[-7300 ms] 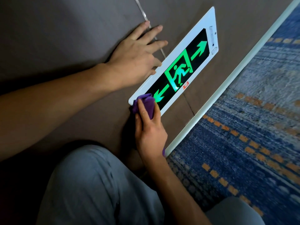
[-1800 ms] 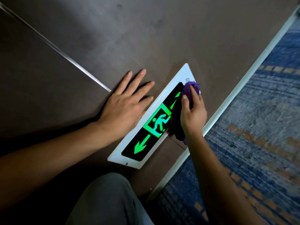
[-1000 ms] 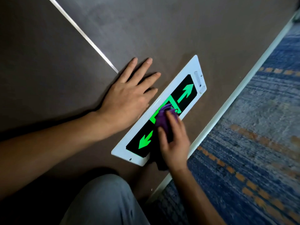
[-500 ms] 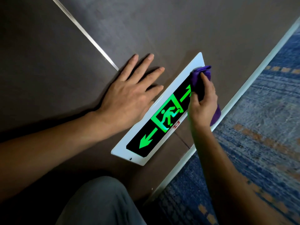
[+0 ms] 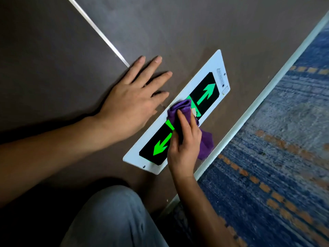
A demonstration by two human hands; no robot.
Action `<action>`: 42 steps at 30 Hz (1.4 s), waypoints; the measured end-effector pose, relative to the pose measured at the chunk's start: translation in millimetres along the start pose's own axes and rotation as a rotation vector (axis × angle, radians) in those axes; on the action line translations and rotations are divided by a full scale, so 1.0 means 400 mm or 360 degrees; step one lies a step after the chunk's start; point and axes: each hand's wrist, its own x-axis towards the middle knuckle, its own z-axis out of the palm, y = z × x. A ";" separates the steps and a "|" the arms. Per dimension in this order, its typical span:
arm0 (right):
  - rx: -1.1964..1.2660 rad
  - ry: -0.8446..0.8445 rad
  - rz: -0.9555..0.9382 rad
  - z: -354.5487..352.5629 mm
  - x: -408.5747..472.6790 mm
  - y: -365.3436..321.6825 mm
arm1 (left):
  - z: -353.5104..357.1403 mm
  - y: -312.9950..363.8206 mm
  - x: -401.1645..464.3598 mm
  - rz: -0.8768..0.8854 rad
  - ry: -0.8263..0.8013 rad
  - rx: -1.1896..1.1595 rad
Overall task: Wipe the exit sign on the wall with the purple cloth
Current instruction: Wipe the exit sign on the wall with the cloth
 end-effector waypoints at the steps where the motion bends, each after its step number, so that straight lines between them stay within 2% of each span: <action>1: -0.0015 -0.0033 0.0005 0.001 -0.008 -0.003 | -0.002 0.001 0.001 0.0004 -0.0019 0.0010; 5: 0.0045 -0.0052 0.0027 -0.040 0.014 0.003 | -0.009 -0.001 0.001 0.0036 -0.0075 0.0052; 12: 0.0061 0.0293 0.0208 -0.138 0.269 0.038 | -0.003 0.001 -0.001 0.0024 -0.0090 0.0060; 16: 0.0015 0.0238 0.0268 -0.100 0.337 0.030 | 0.001 0.003 -0.004 0.0043 -0.0088 0.0087; 21: 0.0013 0.0241 0.0263 -0.018 0.196 0.013 | 0.003 0.001 -0.001 0.0035 -0.0039 0.0071; 31: 0.0137 0.0047 0.0203 0.030 -0.063 -0.047 | -0.004 0.007 0.007 -0.0002 -0.0050 0.0004; 33: 0.0168 0.0061 0.0149 -0.001 -0.027 -0.041 | -0.009 0.006 0.007 -0.0009 -0.0069 -0.0015; 36: 0.0230 0.0259 0.0294 -0.061 0.122 -0.020 | -0.012 0.007 0.007 0.0007 -0.0072 -0.0006; 39: 0.0163 0.0394 0.0283 -0.109 0.297 0.000 | -0.010 0.010 0.004 -0.0007 -0.0051 0.0011; 42: 0.0148 0.0327 0.0262 -0.130 0.399 0.021 | -0.009 0.010 0.005 -0.0007 -0.0082 0.0050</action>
